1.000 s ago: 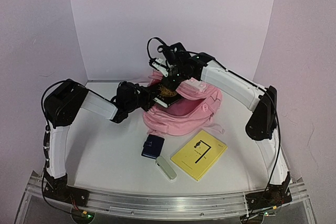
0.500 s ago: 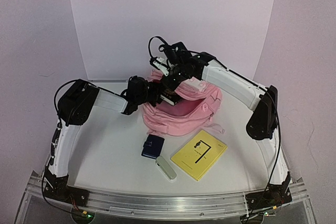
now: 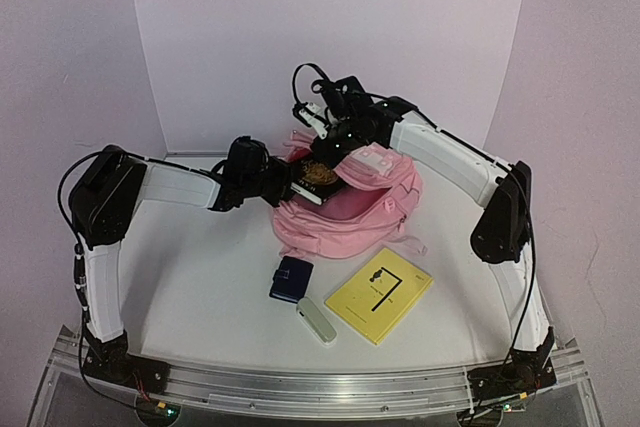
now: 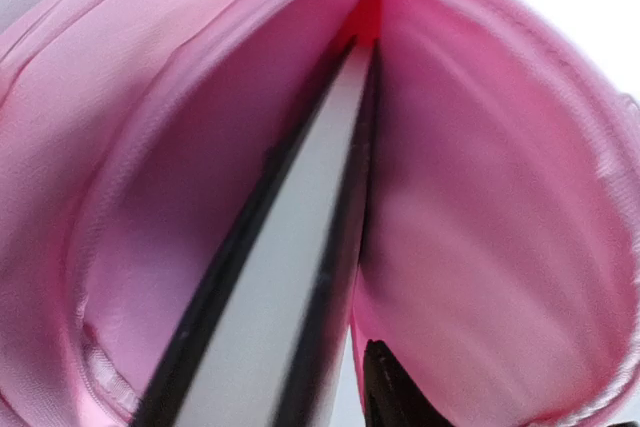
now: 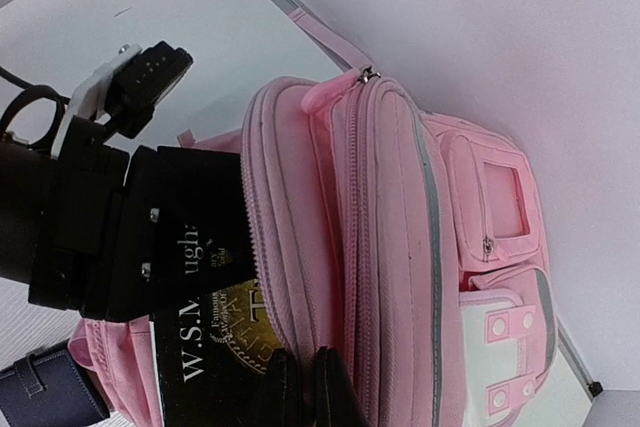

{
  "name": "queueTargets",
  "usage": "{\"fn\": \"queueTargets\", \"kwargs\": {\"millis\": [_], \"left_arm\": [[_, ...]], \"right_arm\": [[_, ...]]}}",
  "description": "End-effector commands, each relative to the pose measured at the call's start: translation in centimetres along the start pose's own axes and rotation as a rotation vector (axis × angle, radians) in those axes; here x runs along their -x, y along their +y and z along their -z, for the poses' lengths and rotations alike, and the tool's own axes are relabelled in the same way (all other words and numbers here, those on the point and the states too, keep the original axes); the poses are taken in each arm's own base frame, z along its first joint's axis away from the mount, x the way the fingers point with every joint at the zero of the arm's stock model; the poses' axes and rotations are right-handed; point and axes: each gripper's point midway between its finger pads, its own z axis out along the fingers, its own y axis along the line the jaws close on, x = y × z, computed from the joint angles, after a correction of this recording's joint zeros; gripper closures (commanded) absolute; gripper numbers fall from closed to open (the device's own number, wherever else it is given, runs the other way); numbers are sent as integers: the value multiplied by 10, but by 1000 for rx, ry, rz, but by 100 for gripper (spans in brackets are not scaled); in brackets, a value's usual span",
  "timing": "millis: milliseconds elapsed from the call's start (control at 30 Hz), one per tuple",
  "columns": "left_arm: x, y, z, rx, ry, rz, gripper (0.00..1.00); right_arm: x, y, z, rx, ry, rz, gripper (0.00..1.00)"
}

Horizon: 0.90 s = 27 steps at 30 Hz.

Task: Pack the student bag
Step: Place the book in the student bag.

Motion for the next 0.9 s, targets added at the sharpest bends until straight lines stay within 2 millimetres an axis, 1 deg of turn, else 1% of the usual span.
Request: {"fn": "queueTargets", "kwargs": {"millis": [0, 33, 67, 167, 233, 367, 400, 433, 467, 500, 533, 667, 733, 867], "left_arm": [[-10, -14, 5, -53, 27, 4, 89], [-12, -15, 3, -66, 33, -1, 97], [-13, -17, 1, -81, 39, -6, 99], [-14, -25, -16, -128, 59, -34, 100], [-14, -24, -35, -143, 78, -38, 100], [-9, -40, -66, -194, 87, -55, 99], [-6, -42, -73, -189, 84, -65, 95], [-5, -43, -77, -177, 83, -71, 87], [-4, -41, -80, -159, 81, -74, 78], [-2, -40, -77, -140, 70, -76, 66], [-2, -39, -71, -115, 55, -84, 55], [-5, -36, -37, -14, -30, -109, 17], [-7, -34, -28, 20, -33, -103, 14], [-18, -27, -16, 92, -21, -95, 12]], "right_arm": [[54, -34, 46, -70, -192, -59, 100], [54, -33, 47, -63, -194, -63, 100], [54, -31, 47, -52, -196, -67, 100], [54, -22, 46, -3, -200, -94, 100], [53, -16, 45, 32, -200, -104, 100], [54, -14, 44, 40, -202, -114, 100], [54, -14, 44, 41, -201, -117, 100], [54, -15, 43, 37, -201, -118, 100], [54, -17, 42, 29, -200, -118, 100], [53, -19, 41, 21, -198, -120, 100], [52, -23, 41, 15, -199, -125, 100], [49, -37, 38, 6, -198, -165, 100], [48, -44, 37, -2, -198, -179, 100], [46, -49, 36, -9, -195, -185, 100]]}}
